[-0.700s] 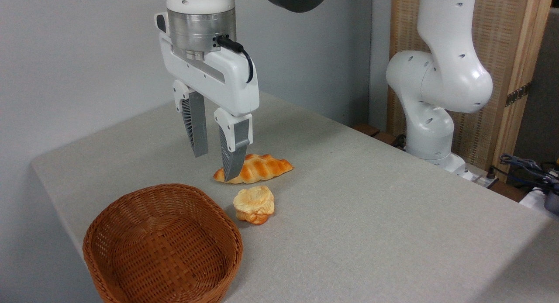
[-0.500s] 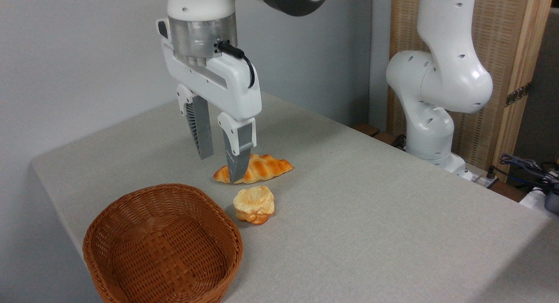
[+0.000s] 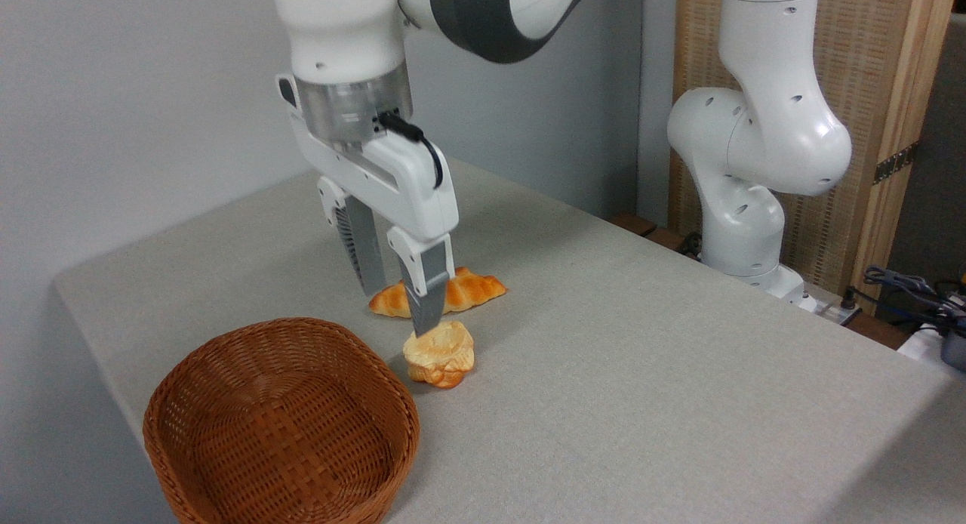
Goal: Put bread into the basket
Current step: 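Lower the open gripper down onto the round bread roll, then close the gripper around the round bread roll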
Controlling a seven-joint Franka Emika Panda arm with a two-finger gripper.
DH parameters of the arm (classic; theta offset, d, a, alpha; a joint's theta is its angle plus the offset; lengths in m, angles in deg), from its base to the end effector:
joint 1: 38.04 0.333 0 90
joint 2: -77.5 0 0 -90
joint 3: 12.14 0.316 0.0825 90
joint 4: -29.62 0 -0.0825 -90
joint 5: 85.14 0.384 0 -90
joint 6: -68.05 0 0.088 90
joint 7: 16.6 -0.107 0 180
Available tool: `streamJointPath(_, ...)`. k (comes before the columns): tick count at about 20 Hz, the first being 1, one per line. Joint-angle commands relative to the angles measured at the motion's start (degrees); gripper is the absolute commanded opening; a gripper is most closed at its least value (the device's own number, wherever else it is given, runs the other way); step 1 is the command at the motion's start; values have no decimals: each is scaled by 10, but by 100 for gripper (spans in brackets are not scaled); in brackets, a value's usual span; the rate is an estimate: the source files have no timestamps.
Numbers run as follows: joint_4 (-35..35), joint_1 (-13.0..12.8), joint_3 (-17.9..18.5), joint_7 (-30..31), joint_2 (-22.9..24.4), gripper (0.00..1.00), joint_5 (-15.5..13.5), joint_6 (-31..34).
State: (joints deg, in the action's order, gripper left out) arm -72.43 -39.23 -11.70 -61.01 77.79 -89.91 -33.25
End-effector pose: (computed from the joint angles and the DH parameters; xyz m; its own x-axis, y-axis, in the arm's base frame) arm 0.5607 -0.0146 0.5445 0.7171 -0.6952 0.0508 -0.6970 -0.7142 0.0643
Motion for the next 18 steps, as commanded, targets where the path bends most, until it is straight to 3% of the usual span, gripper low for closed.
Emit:
streamJointPath(1, -36, -8, 3, -9, 6, 100, 14, 1)
streamJointPath(4, -77, -13, -2, -10, 6, 100, 23, 1)
streamJointPath(7, -109, -33, -3, -10, 5, 100, 46, 1)
streamJointPath(18, -114, -73, -3, -3, -37, 100, 27, -64)
